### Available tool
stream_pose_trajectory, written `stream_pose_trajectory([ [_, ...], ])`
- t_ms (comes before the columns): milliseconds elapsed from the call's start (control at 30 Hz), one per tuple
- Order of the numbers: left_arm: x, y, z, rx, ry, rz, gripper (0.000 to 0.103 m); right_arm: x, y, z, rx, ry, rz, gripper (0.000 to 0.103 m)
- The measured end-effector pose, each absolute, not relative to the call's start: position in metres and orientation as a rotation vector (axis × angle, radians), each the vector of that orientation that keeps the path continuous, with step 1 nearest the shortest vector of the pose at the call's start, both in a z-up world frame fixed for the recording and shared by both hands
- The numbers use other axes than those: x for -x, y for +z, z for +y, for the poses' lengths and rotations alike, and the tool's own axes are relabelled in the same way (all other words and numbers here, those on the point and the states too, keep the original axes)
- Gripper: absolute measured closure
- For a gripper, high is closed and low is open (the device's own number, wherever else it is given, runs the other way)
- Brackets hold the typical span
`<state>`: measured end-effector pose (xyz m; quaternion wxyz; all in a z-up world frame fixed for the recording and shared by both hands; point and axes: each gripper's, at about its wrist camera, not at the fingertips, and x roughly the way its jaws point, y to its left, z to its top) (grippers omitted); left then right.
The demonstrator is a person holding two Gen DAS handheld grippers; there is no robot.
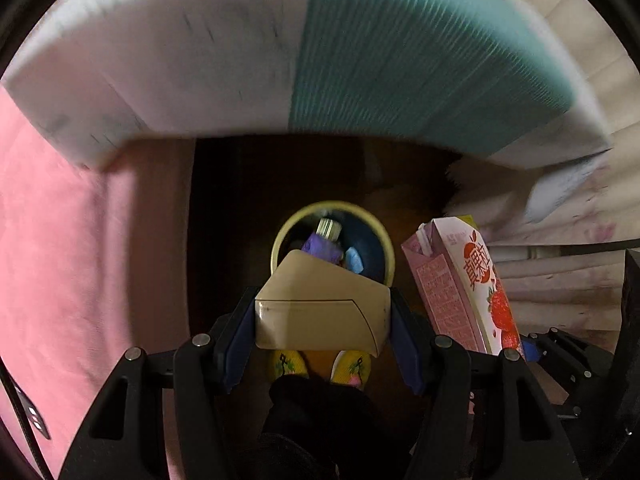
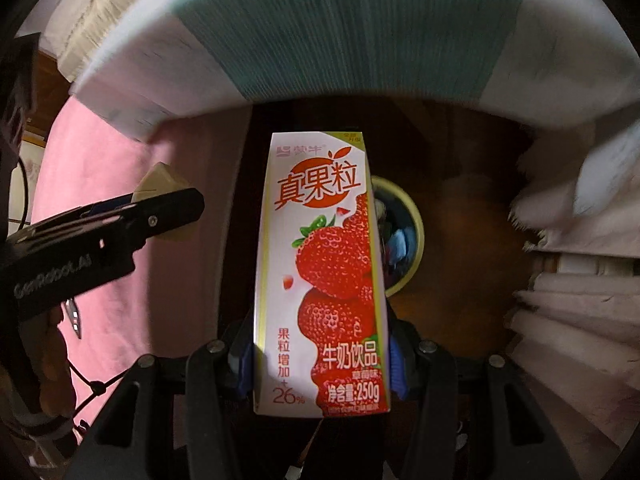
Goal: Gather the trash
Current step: 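Lower sponge and pink carton over the bin and open both grippers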
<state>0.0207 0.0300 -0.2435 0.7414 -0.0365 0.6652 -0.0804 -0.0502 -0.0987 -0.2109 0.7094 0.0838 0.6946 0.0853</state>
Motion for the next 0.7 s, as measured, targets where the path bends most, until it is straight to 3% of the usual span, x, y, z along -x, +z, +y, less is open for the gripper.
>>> stream_pose_trajectory([
  [267,-0.031,-0.347,0.013,0.101,-0.163,1.491,0.043,0.035,-0.329,-0.122,-0.25,0.107,1.594,0.052],
  [500,-0.052,-0.412,0.013,0.133,-0.204,1.497,0.041,0.014,-0.392,-0.126,-0.265,0.084,1.548,0.051],
  [567,-0.057,-0.425,0.016,0.116,-0.199,1.495,0.012,0.009,-0.404,-0.126,-0.246,0.083,1.518,0.042],
  [633,-0.06,-0.432,0.019,0.099,-0.183,1.459,0.007,0.007,-0.414,-0.127,-0.232,0.082,1.5,0.035],
  [700,-0.062,-0.436,0.019,0.098,-0.181,1.449,0.007,0.005,-0.422,-0.13,-0.235,0.082,1.488,0.035],
])
